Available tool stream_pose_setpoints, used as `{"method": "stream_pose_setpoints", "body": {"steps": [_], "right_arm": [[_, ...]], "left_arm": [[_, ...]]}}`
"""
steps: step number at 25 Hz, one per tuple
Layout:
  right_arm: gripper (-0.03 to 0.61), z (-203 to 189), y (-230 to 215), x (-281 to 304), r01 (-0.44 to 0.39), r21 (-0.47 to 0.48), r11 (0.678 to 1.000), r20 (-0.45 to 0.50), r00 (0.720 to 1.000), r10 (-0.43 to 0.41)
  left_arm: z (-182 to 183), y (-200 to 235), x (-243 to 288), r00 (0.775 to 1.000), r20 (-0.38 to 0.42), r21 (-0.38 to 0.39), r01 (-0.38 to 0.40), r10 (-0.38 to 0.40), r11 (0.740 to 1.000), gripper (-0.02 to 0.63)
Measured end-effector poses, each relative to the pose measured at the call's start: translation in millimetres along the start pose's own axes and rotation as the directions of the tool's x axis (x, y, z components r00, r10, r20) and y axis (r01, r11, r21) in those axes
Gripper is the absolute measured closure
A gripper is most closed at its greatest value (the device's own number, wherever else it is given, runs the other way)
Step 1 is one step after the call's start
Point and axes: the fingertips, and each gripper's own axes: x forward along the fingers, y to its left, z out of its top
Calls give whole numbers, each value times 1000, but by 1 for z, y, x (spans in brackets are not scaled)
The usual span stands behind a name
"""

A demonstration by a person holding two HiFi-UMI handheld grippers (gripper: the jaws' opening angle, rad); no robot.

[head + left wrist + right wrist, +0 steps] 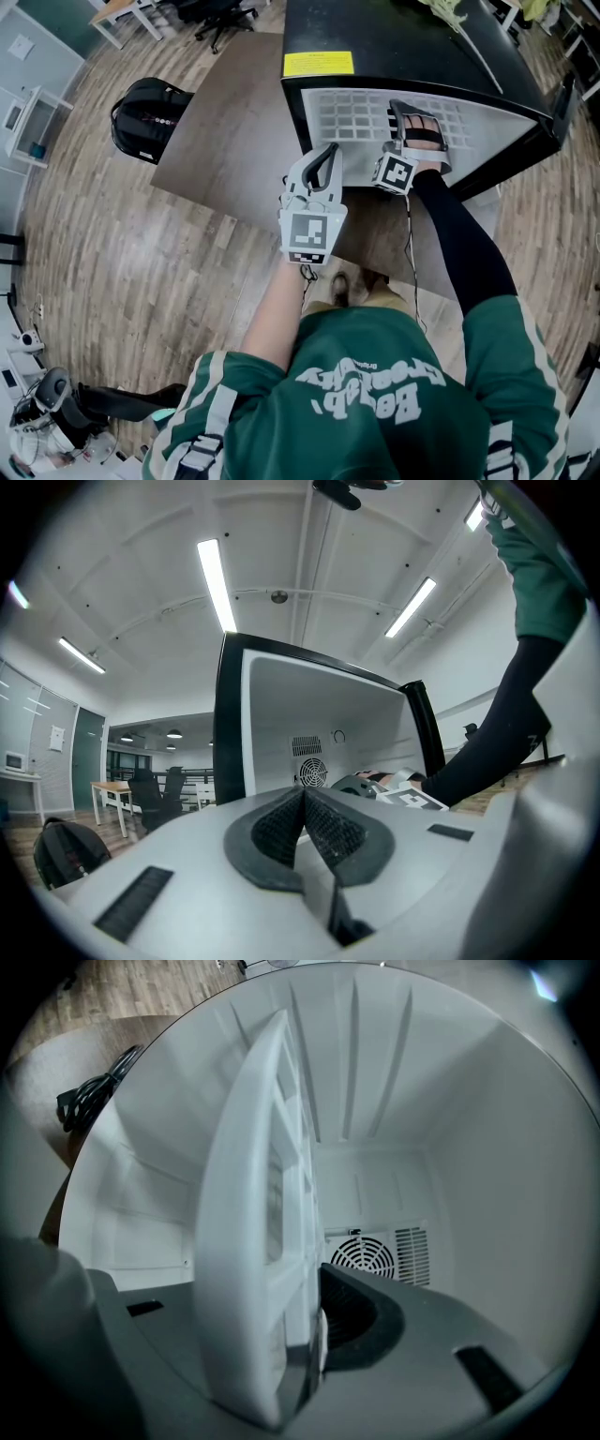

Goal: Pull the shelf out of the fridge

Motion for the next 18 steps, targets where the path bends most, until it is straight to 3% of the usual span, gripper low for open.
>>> {"method": "stream_pose_setpoints", "body": {"steps": [15, 18], "right_arm": [[436, 4, -1, -6, -18, 35, 999, 18, 1000, 17], [436, -1, 2, -3, -4, 7, 1000, -2, 1000, 4]], "left_arm": [[3, 2, -2, 1000, 2, -5, -4, 4, 1000, 597], [2, 3, -3, 1000, 2, -5, -5, 5, 1000, 597]]}}
